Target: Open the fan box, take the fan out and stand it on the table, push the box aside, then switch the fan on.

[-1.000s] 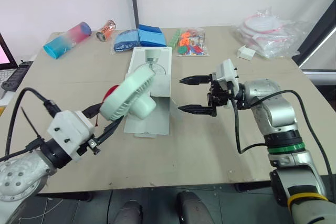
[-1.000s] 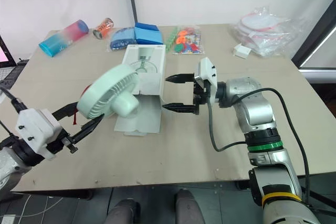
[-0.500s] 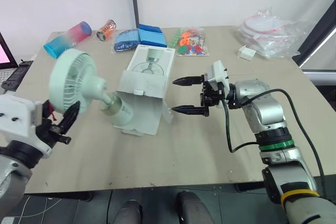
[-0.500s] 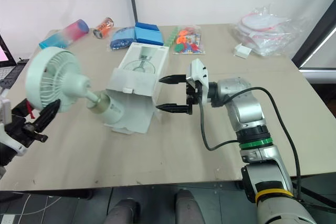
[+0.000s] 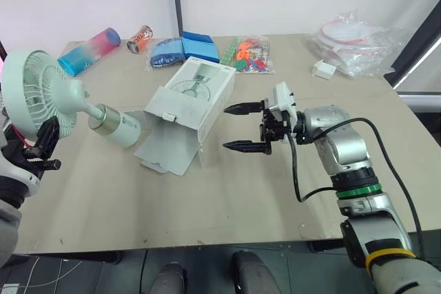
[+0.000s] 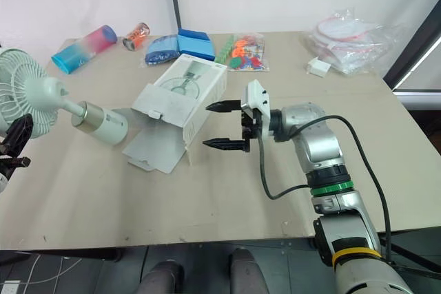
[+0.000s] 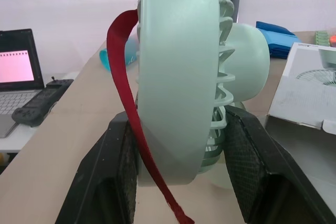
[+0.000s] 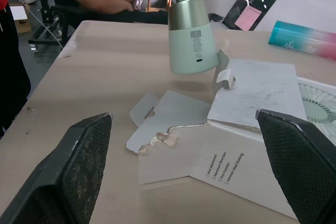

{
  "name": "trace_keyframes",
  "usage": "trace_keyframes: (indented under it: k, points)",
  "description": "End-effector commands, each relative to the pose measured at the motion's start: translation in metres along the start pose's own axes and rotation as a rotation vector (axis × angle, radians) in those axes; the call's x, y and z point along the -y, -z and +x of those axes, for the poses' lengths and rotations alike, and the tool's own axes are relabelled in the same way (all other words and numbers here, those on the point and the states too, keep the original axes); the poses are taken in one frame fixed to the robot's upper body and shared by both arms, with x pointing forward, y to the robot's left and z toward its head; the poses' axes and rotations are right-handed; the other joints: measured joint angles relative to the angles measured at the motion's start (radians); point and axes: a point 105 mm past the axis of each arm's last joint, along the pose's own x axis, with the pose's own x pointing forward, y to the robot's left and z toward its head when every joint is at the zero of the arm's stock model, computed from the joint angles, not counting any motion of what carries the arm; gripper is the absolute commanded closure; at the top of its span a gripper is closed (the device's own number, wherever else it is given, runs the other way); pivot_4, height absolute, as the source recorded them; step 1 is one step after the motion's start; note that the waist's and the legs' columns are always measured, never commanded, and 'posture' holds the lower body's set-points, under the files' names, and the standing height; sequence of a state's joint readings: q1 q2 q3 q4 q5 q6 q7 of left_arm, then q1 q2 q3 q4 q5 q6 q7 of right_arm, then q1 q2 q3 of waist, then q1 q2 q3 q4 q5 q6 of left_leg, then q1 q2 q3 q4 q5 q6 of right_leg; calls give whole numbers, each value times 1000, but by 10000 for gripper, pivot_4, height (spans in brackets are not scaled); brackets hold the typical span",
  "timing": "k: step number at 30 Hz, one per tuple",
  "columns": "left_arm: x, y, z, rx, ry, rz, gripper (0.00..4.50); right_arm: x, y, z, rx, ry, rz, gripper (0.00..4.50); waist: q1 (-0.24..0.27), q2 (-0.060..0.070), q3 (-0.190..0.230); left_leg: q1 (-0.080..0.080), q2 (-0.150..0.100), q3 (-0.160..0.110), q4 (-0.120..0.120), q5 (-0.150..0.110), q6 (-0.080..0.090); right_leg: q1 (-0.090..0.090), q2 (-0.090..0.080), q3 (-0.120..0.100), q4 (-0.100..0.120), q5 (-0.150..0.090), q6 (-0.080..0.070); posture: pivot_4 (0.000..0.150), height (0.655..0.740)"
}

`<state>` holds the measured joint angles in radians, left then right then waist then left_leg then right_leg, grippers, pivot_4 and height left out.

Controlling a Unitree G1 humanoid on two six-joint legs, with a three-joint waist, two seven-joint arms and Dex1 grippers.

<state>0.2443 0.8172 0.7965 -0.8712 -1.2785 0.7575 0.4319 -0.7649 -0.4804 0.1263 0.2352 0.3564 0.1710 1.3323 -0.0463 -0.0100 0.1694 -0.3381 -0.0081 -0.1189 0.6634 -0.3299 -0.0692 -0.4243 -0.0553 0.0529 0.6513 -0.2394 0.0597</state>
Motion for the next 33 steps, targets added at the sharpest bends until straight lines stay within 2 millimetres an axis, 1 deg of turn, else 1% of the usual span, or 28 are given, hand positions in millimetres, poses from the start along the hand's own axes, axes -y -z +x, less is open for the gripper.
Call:
trace_keyframes:
  k: [1,3,8,11,15,20,24,28,33]
  points:
    - [-9,-15,1,47,-42,-11,26958,1,-11,3,19,-12,-48,0,0,0,0,0,0,0,0,0,0,0,0,0,0,0,0,1500,7400]
    - [-14,-13,5,32,-56,-7,26958,3,-13,5,32,-2,-46,0,-1,0,0,0,0,0,0,0,0,0,0,0,0,0,0,1500,7400]
    - [-17,-12,15,-7,-1,33,26958,9,-20,5,89,49,-1,0,0,0,0,0,0,0,0,0,-1,0,0,0,0,0,0,1500,7400]
    - [-23,-9,21,-37,37,51,26958,9,-19,3,87,59,4,0,0,-1,0,0,0,0,-1,0,-1,0,1,0,-1,0,0,1500,7400]
    - [-21,-7,29,-64,107,44,26958,7,-17,2,78,59,2,0,-1,-1,0,0,0,0,-1,0,-1,-1,1,0,-1,0,0,1500,7400]
    - [-16,7,35,-128,169,7,26958,7,-16,2,75,66,-5,0,-1,-1,0,0,0,0,-1,0,-1,0,0,0,-1,0,0,1500,7400]
    - [-19,17,39,-168,171,-14,26958,6,-15,1,69,69,-11,0,-1,0,0,0,0,0,-1,0,-1,0,0,0,-1,0,0,1500,7400]
    - [-25,32,43,-215,161,-86,26958,4,-13,0,55,70,-24,0,-1,2,-1,0,0,0,-1,0,-1,0,0,0,0,0,0,1500,7400]
    - [-23,39,45,-228,183,-173,26958,4,-12,-1,48,73,-34,0,-1,5,-3,2,-1,0,-1,0,-1,1,-1,0,0,1,0,1500,7400]
